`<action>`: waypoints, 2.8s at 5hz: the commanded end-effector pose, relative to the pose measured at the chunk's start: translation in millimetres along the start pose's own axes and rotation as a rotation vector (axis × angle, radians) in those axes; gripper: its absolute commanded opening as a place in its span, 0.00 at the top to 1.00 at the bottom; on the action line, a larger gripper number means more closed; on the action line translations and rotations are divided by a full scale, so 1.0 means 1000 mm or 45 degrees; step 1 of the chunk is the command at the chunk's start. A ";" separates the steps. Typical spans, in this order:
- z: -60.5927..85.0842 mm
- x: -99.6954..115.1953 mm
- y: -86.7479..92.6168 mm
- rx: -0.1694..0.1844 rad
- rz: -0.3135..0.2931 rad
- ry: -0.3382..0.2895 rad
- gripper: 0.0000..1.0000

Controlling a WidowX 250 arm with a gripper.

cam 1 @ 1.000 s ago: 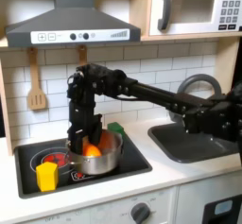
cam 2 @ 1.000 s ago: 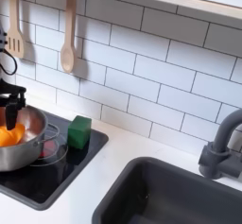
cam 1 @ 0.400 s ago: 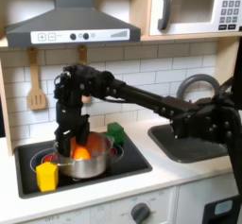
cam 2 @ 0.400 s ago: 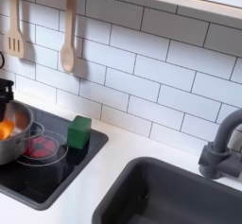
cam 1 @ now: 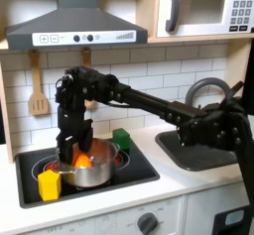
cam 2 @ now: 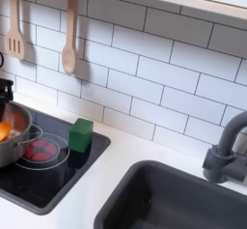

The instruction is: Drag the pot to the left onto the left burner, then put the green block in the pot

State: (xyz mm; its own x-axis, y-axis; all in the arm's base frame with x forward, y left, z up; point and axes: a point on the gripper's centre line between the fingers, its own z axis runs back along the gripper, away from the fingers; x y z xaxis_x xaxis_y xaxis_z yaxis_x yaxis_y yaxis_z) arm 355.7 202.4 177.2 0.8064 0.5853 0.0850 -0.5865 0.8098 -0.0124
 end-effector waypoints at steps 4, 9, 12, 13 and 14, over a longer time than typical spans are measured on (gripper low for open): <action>0.002 0.003 0.001 0.000 0.017 -0.029 0.00; 0.030 -0.017 -0.013 -0.079 0.010 -0.072 0.00; 0.050 -0.040 -0.023 -0.143 -0.039 -0.086 0.00; 0.050 -0.053 -0.026 -0.142 -0.063 -0.076 0.00; 0.052 -0.070 -0.040 -0.150 -0.129 -0.070 0.00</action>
State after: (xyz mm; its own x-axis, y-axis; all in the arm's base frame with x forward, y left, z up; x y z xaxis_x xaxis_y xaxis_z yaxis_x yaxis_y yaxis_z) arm 316.8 128.7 226.5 0.8514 0.5023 0.1514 -0.4889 0.8643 -0.1180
